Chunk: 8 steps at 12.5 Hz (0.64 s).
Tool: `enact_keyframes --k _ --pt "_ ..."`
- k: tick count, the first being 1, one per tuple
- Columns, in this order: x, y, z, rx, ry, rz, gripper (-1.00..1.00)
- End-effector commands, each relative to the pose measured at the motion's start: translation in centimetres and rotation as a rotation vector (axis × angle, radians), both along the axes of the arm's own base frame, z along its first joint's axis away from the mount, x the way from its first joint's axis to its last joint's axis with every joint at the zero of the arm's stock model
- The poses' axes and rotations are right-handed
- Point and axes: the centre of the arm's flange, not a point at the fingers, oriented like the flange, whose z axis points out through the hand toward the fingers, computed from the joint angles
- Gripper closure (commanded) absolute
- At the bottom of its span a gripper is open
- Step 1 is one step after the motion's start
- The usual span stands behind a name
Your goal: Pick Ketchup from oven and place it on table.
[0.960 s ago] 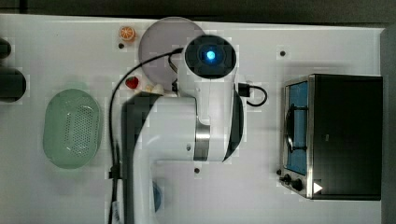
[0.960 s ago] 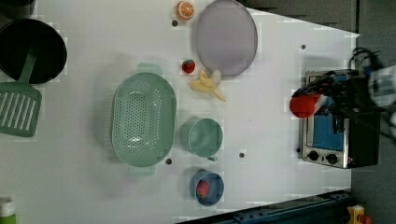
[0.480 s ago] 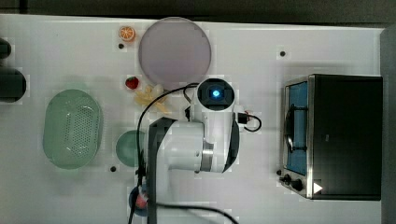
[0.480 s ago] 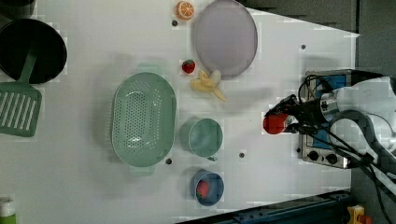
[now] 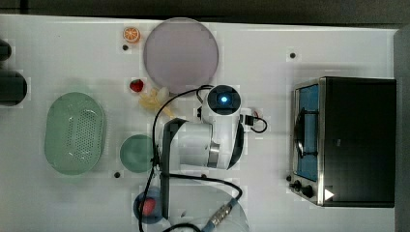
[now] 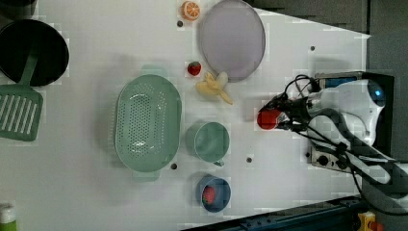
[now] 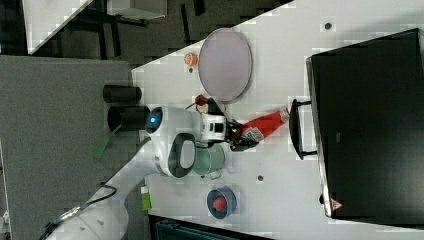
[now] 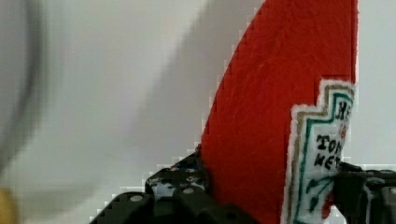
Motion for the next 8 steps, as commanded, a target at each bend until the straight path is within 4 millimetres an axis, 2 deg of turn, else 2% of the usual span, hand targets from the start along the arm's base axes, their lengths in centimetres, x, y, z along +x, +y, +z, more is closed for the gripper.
enact_keyframes --k 1,3,4,6,8 --pt "1.7 0.2 2.6 -0.001 -0.090 0.025 -0.95" --pt "2.8 0.3 5.2 0.003 -0.133 0.023 -1.00" --pt "3.5 0.4 7.3 0.007 -0.158 0.015 -1.00" --pt "4.8 0.5 12.9 0.022 -0.207 0.017 -1.00" --pt "5.8 0.6 19.4 0.038 -0.241 0.021 -1.00"
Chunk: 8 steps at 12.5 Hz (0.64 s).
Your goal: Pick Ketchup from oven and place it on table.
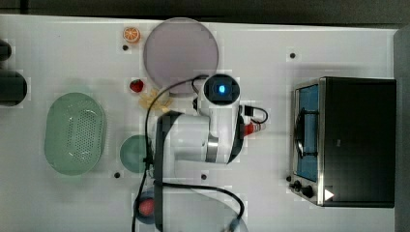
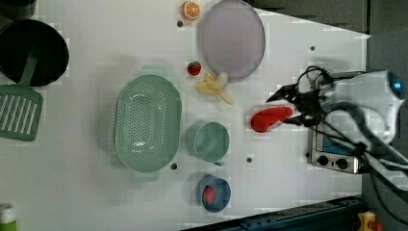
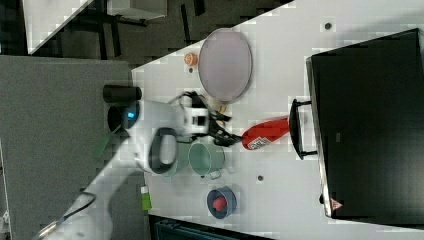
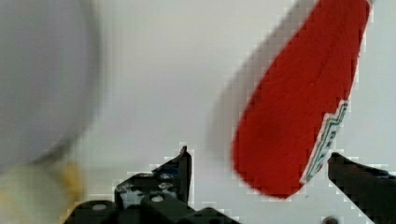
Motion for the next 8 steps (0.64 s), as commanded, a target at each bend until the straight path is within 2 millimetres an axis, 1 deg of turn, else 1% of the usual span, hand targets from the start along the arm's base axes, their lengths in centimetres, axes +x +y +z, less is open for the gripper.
enact_keyframes --k 1,3,4,6,8 --pt "3.0 -0.5 15.0 0.022 -0.196 0.004 -1.00" --pt "3.7 -0.5 21.0 0.030 -0.226 0.010 -1.00" --pt "3.9 -0.5 23.4 0.028 -0.234 0.015 -1.00" --pt "4.3 -0.2 27.3 0.030 -0.244 0.026 -1.00" --pt "3.9 -0.1 29.9 0.034 -0.195 0.032 -1.00"
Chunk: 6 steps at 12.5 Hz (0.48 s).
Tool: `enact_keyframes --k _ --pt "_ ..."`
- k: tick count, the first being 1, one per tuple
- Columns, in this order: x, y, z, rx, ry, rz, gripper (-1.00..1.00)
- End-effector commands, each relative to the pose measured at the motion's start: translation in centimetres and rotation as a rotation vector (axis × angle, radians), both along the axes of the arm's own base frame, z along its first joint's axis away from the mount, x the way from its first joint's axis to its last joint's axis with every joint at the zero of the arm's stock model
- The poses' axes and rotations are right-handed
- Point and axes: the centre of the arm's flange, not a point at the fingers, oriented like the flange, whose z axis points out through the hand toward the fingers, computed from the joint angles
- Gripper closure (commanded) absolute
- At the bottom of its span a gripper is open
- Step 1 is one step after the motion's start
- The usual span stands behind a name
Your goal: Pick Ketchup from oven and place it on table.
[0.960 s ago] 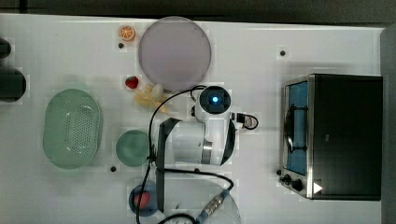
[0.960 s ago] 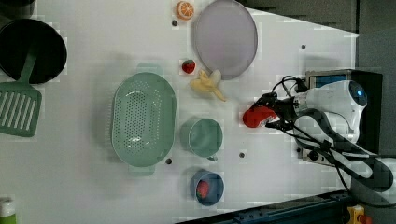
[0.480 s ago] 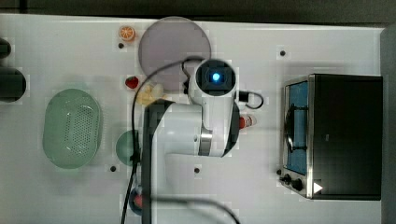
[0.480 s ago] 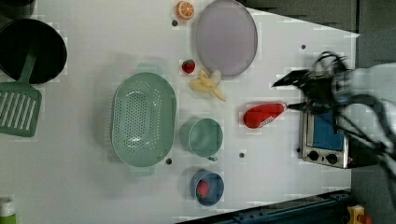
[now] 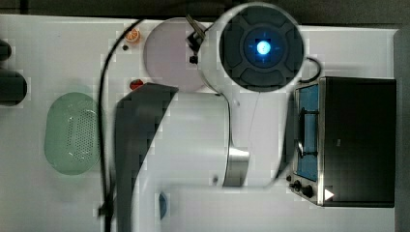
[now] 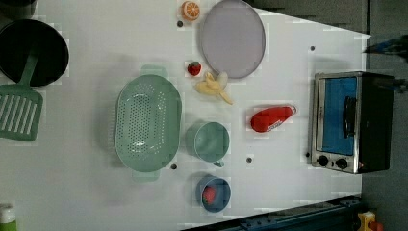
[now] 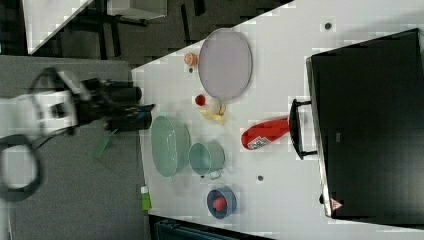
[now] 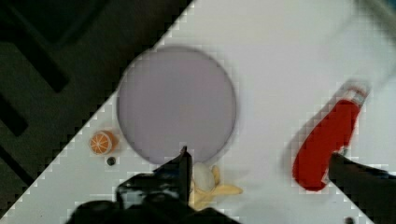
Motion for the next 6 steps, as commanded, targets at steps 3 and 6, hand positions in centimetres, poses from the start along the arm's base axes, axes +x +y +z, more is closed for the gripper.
enact_keyframes --k 3,6 --pt "-0.4 -0.1 0.5 0.014 0.167 0.002 -1.00" --pt "-1.5 -0.9 2.3 0.018 0.230 -0.007 -1.00"
